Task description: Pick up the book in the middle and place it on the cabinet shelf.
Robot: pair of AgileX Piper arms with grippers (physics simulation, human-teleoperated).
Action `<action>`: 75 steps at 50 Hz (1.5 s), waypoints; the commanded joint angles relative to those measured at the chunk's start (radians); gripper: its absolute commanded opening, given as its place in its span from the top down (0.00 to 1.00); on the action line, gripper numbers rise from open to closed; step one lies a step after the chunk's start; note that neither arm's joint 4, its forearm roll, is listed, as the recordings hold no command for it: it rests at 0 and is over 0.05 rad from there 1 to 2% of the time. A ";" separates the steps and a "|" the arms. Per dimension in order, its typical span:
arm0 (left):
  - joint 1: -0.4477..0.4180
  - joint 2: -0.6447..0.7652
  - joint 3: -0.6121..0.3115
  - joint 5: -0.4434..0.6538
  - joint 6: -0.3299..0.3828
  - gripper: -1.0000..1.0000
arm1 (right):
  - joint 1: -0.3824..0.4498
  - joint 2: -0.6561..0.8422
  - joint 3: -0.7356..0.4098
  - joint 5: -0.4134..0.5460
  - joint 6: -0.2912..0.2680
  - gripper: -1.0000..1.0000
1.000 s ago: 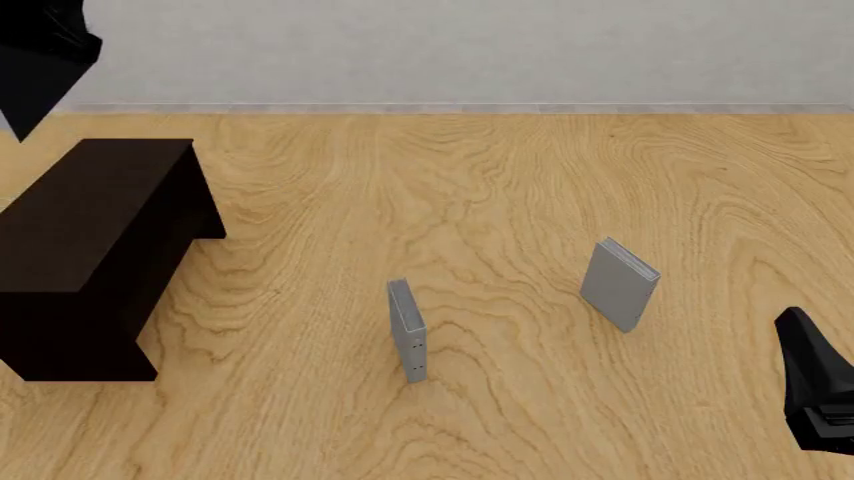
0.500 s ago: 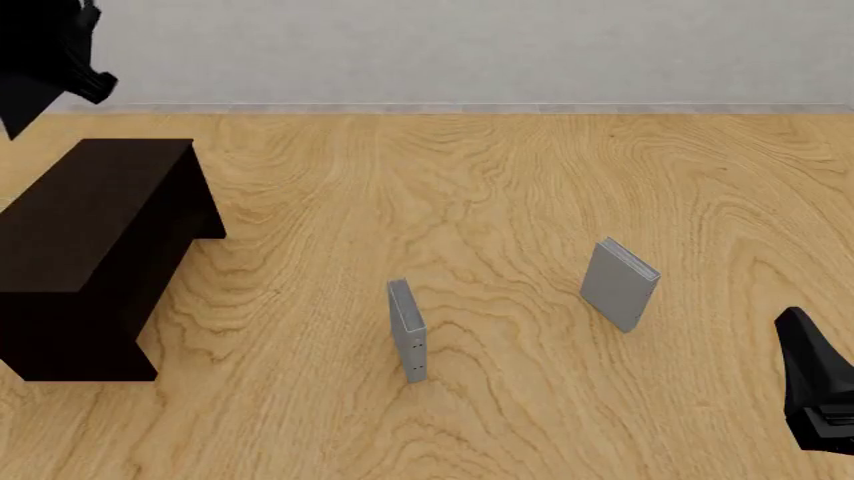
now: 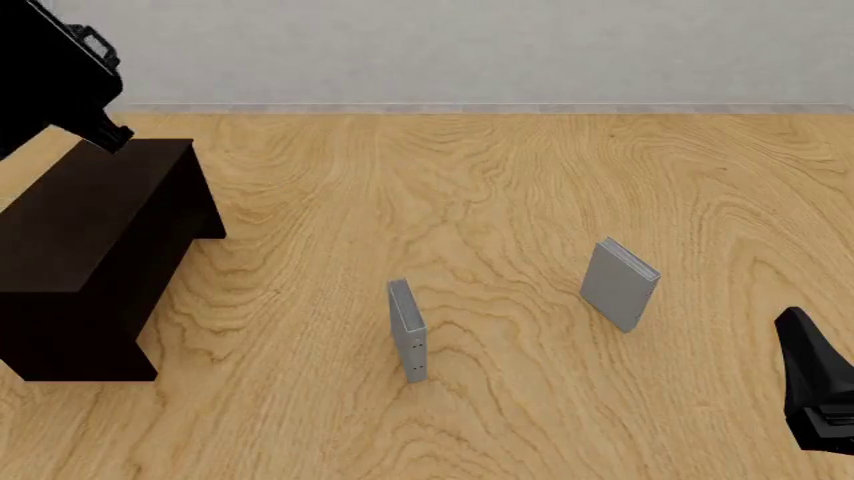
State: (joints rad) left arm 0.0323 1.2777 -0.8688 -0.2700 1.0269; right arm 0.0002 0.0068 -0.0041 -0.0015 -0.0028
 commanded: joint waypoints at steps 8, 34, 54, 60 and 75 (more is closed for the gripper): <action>-0.003 0.028 0.050 -0.089 0.092 1.00 | 0.000 0.000 0.000 0.000 0.000 0.00; 0.016 0.033 0.149 -0.054 0.119 1.00 | 0.000 0.000 0.000 0.000 0.000 0.00; 0.014 0.058 0.210 -0.054 0.122 1.00 | 0.000 0.000 0.000 0.000 0.000 0.00; 0.013 0.067 0.222 -0.049 0.114 1.00 | 0.000 0.000 0.000 0.000 0.000 0.00; -0.018 0.030 0.228 0.039 0.074 0.00 | 0.000 0.000 0.000 0.000 0.000 0.00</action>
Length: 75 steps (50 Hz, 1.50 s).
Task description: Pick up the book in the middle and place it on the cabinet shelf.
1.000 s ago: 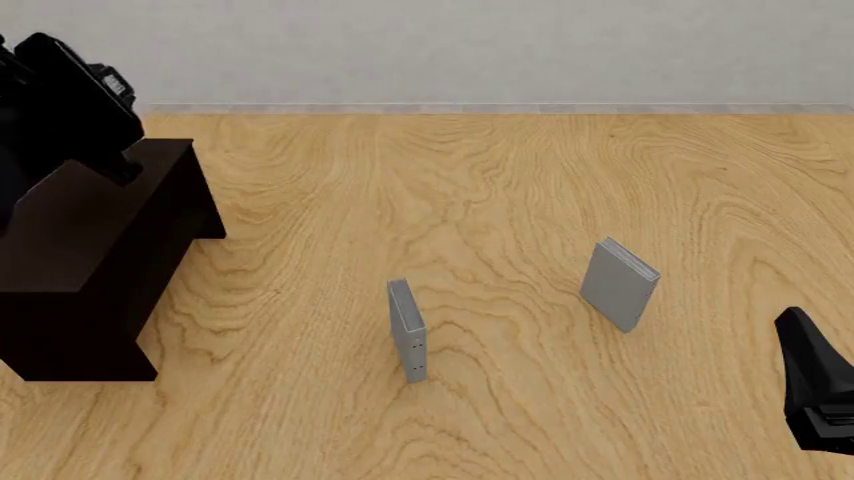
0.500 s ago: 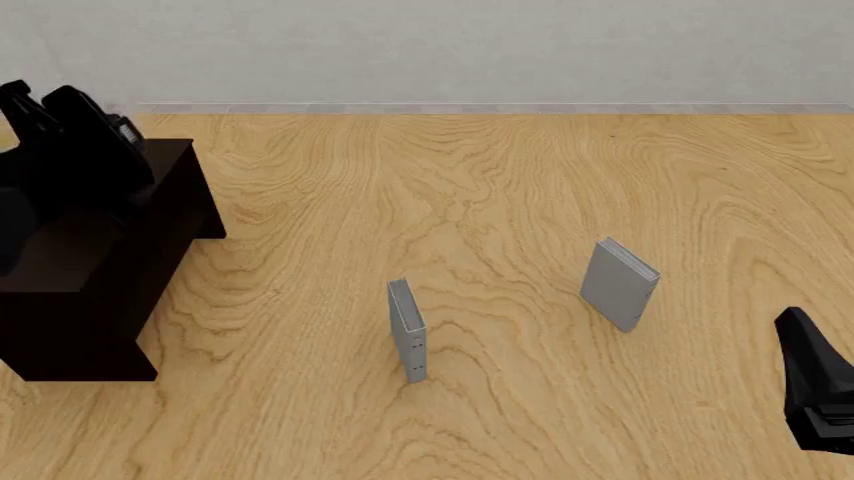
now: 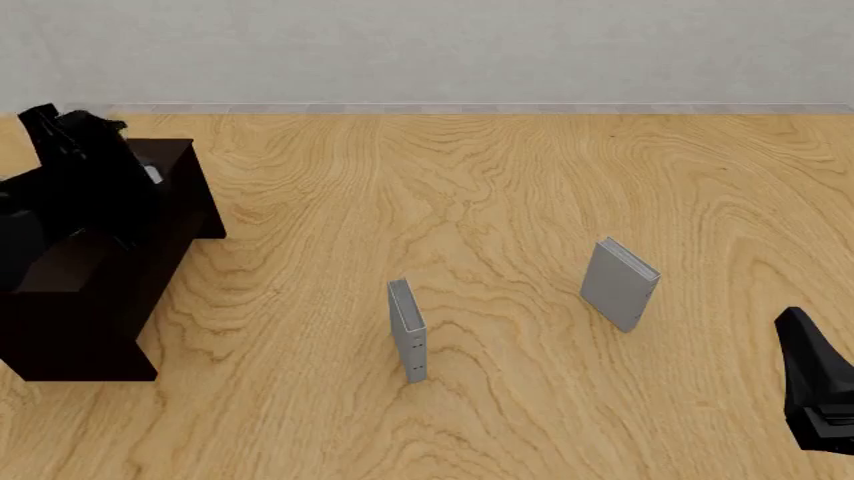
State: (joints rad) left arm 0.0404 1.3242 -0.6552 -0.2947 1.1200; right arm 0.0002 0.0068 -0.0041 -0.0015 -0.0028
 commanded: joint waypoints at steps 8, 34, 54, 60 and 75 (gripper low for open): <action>-0.076 -0.080 -0.032 0.193 -0.096 0.00 | 0.000 0.000 0.000 0.000 0.000 0.00; -0.230 -0.275 -0.131 0.494 -0.278 0.00 | 0.000 0.000 0.000 0.000 0.000 0.00; -0.330 -0.368 -0.224 0.617 -0.436 0.00 | 0.000 0.000 0.000 0.000 0.000 0.00; -0.376 -0.402 -0.222 0.627 -0.495 0.00 | 0.000 0.000 0.000 0.000 0.000 0.00; -0.417 -0.463 -0.186 0.614 -0.622 0.00 | 0.000 0.000 0.000 0.000 0.000 0.00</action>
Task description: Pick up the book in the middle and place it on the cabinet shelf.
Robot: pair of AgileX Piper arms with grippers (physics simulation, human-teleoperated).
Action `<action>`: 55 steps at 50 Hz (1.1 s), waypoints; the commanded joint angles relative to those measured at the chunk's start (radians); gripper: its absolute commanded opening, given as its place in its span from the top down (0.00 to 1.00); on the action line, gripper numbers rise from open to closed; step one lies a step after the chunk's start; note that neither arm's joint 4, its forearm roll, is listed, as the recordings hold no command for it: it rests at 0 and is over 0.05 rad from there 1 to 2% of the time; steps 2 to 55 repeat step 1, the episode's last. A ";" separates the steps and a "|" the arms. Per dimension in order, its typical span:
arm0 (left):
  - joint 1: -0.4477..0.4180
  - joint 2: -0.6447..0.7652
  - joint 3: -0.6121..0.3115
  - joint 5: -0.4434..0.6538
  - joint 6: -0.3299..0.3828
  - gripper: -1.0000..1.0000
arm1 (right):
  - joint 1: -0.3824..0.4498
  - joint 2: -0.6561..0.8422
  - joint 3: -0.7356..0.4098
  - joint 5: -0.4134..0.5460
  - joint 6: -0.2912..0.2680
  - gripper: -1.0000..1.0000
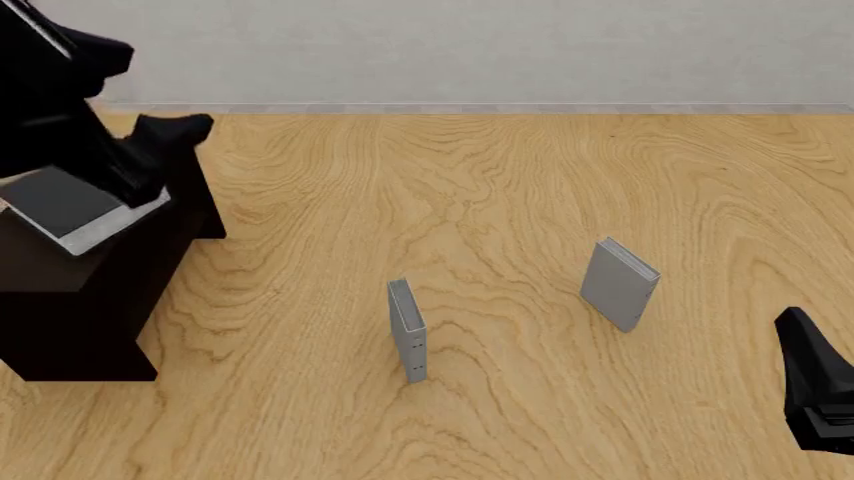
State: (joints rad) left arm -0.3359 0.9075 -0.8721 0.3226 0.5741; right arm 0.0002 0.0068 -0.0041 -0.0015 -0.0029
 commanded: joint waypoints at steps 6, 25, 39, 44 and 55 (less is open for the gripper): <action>-0.054 -0.055 0.022 0.001 -0.105 0.00 | 0.000 0.000 0.000 0.000 0.000 0.00; -0.054 -0.055 0.022 0.001 -0.105 0.00 | 0.000 0.000 0.000 0.000 0.000 0.00; -0.054 -0.055 0.022 0.001 -0.105 0.00 | 0.000 0.000 0.000 0.000 0.000 0.00; -0.054 -0.055 0.022 0.001 -0.105 0.00 | 0.000 0.000 0.000 0.000 0.000 0.00; -0.054 -0.055 0.022 0.001 -0.105 0.00 | 0.000 0.000 0.000 0.000 0.000 0.00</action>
